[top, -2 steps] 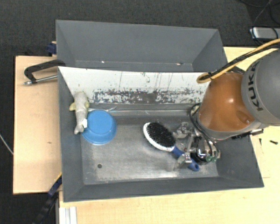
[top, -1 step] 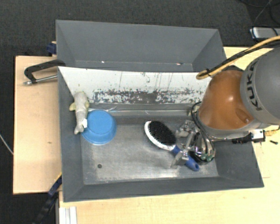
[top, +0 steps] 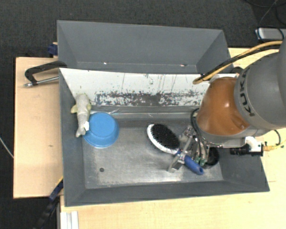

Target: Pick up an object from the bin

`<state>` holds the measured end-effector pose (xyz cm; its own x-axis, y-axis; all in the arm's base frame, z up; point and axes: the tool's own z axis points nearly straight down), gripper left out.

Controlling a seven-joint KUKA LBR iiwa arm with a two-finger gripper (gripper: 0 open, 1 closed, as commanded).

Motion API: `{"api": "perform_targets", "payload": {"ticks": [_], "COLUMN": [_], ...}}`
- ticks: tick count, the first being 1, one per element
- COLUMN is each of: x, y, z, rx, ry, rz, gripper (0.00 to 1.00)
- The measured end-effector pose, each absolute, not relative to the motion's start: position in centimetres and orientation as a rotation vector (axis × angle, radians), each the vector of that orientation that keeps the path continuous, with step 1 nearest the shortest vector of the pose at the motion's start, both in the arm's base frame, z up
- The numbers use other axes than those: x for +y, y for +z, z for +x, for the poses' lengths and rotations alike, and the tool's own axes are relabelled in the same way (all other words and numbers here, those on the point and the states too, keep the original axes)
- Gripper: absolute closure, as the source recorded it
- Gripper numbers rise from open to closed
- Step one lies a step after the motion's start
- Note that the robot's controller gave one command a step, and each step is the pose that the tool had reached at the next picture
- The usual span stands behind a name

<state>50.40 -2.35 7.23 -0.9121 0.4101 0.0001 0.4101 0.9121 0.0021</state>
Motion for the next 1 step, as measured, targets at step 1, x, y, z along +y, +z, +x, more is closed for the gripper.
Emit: {"api": "perform_targets", "payload": {"ticks": [1], "x": [0.69], "y": [7.32], "z": [50.61], "rx": [2.960], "ry": [-0.001], "rz": [1.034], "gripper": [0.00]}}
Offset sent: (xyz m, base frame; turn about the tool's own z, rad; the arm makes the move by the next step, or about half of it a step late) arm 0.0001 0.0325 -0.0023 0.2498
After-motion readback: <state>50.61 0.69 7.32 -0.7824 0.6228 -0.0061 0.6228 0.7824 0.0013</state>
